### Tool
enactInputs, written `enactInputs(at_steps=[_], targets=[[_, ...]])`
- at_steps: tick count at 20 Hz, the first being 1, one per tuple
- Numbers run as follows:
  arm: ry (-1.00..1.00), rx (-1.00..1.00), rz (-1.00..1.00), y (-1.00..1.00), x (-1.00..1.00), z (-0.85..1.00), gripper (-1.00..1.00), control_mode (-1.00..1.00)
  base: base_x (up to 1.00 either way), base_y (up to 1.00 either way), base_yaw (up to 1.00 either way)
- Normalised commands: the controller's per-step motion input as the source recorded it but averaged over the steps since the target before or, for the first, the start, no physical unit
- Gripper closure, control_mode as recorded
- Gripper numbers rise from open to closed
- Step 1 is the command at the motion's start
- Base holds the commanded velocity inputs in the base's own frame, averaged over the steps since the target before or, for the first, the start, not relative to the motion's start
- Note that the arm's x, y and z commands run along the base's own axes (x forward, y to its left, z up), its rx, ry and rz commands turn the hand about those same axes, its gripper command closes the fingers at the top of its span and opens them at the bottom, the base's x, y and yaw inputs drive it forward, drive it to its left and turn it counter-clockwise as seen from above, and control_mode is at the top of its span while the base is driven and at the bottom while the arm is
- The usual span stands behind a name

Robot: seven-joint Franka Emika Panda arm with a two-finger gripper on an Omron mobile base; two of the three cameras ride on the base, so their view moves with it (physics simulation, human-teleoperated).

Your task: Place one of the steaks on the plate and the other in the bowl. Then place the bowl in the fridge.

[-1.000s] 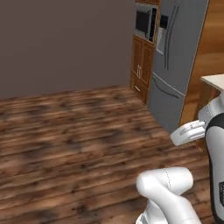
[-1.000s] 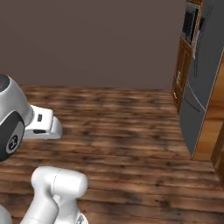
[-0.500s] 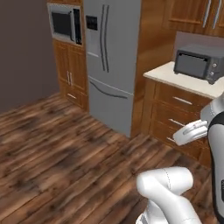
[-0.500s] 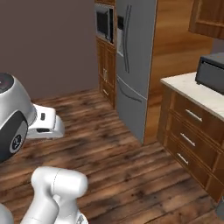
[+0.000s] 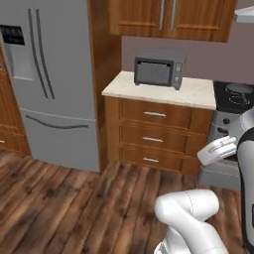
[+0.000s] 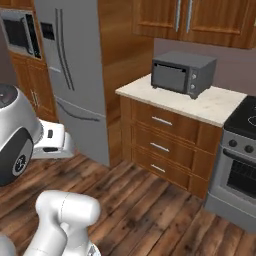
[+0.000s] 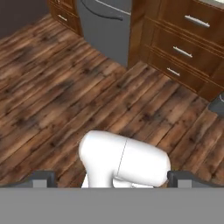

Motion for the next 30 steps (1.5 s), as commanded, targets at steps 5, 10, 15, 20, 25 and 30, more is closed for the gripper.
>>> enactInputs(at_steps=[5, 10, 15, 20, 25, 30], targets=[[0.0, 0.0, 0.0, 0.0, 0.0, 0.0, -1.0, 1.0, 0.35, 1.0, -0.49], [0.0, 0.0, 0.0, 0.0, 0.0, 0.0, -1.0, 1.0, 0.27, 1.0, -0.46], [0.0, 0.0, 0.0, 0.0, 0.0, 0.0, -1.0, 1.0, 0.0, 1.0, -0.4], [0.0, 0.0, 0.0, 0.0, 0.0, 0.0, -1.0, 1.0, -0.29, 1.0, -0.26], [0.0, 0.0, 0.0, 0.0, 0.0, 0.0, -1.0, 1.0, -0.42, 1.0, -0.18], [0.0, 0.0, 0.0, 0.0, 0.0, 0.0, -1.0, 1.0, -0.01, 0.76, -0.08]])
